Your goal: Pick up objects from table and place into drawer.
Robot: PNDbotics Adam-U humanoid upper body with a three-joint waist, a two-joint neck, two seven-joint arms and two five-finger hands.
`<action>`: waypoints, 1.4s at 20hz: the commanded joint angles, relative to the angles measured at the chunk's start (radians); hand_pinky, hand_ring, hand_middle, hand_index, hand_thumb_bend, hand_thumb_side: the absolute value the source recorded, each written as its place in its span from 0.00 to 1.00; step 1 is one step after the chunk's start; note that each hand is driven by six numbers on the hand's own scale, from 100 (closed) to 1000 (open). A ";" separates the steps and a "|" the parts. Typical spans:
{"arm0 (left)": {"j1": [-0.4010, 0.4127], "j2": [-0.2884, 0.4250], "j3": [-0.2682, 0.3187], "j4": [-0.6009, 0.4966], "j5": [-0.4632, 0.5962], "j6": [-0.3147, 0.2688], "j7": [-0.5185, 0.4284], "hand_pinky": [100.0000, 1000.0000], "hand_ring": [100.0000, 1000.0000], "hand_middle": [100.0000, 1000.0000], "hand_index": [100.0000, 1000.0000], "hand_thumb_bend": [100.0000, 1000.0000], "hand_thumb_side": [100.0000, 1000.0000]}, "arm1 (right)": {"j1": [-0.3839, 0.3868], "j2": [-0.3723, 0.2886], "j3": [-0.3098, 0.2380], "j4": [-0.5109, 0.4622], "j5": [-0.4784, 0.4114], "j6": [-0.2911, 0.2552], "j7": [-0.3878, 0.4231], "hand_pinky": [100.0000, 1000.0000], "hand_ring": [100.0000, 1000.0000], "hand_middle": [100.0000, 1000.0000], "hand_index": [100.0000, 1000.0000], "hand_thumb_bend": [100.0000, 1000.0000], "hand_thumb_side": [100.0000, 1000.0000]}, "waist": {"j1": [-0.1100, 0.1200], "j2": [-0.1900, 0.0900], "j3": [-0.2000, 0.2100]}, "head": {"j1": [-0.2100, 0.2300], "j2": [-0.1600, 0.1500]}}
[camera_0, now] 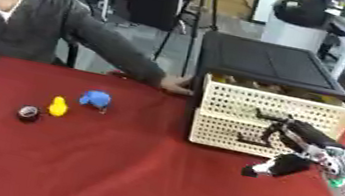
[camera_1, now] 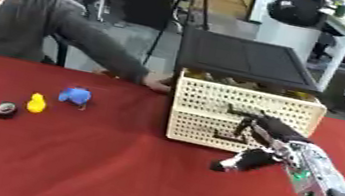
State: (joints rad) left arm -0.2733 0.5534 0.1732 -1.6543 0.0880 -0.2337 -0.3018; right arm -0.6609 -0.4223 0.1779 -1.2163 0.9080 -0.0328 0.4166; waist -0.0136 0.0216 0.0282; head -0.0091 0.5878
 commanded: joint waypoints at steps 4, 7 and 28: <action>-0.008 0.011 0.015 -0.009 0.001 -0.004 -0.006 0.30 0.33 0.44 0.76 0.00 0.66 | -0.054 -0.024 -0.023 0.020 0.020 0.003 -0.023 0.03 0.00 0.00 0.70 0.90 0.60 | 0.007 -0.007 0.007 | 0.001 0.004; -0.009 0.008 0.015 -0.008 0.000 -0.004 -0.008 0.30 0.33 0.44 0.76 0.00 0.66 | -0.068 -0.027 -0.023 0.040 0.027 0.002 -0.023 0.02 0.00 0.00 0.70 0.89 0.60 | 0.008 -0.005 0.012 | 0.001 0.002; 0.004 -0.006 0.023 -0.007 0.002 -0.007 -0.020 0.30 0.33 0.44 0.76 0.00 0.67 | -0.060 -0.037 -0.042 0.097 0.043 -0.006 -0.061 0.03 0.00 0.00 0.65 0.89 0.60 | 0.017 -0.003 0.051 | -0.004 -0.002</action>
State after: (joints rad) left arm -0.2613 0.5276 0.1816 -1.6538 0.0909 -0.2410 -0.3193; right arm -0.7047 -0.4272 0.1418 -1.0885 0.9553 -0.0348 0.3598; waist 0.0007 0.0279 0.0798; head -0.0111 0.5874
